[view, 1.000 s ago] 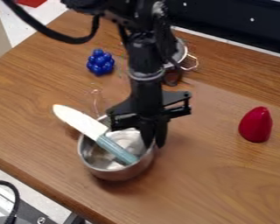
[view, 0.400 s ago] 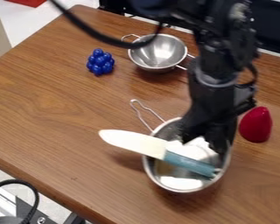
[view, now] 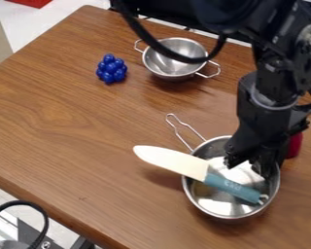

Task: Déplacer la pot d' argent vers le milieu du tableau

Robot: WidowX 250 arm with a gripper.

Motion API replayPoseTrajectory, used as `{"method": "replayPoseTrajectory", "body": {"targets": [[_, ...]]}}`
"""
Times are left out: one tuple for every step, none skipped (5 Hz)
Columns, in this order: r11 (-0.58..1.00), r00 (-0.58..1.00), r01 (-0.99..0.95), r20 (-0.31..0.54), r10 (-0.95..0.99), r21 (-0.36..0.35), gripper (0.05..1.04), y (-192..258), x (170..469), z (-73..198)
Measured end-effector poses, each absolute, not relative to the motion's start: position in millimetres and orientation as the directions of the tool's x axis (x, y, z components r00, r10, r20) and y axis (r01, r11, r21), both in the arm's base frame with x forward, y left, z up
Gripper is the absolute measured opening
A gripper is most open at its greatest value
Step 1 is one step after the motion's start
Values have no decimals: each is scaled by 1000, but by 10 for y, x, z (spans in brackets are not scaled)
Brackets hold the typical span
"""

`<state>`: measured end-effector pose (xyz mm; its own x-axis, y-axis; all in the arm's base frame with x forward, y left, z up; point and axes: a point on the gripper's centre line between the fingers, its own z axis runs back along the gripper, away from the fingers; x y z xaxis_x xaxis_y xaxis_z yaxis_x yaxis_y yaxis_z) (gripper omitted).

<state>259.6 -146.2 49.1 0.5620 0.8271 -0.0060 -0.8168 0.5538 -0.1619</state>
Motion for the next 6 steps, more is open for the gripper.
{"method": "replayPoseTrajectory", "body": {"targets": [[561,571,-805,1,821,-192,67,-1505,2629,495],[570,581,-795,6,814,-206,67,-1516,2643,468],[605,617,-769,10,787,-204,91,-1507,2643,456],[637,646,-749,9,763,-181,248,-1470,2616,431],[623,631,-764,6,776,-166,486,-1410,2611,445],[625,633,-766,-5,774,-151,770,-1365,2590,474]]}}
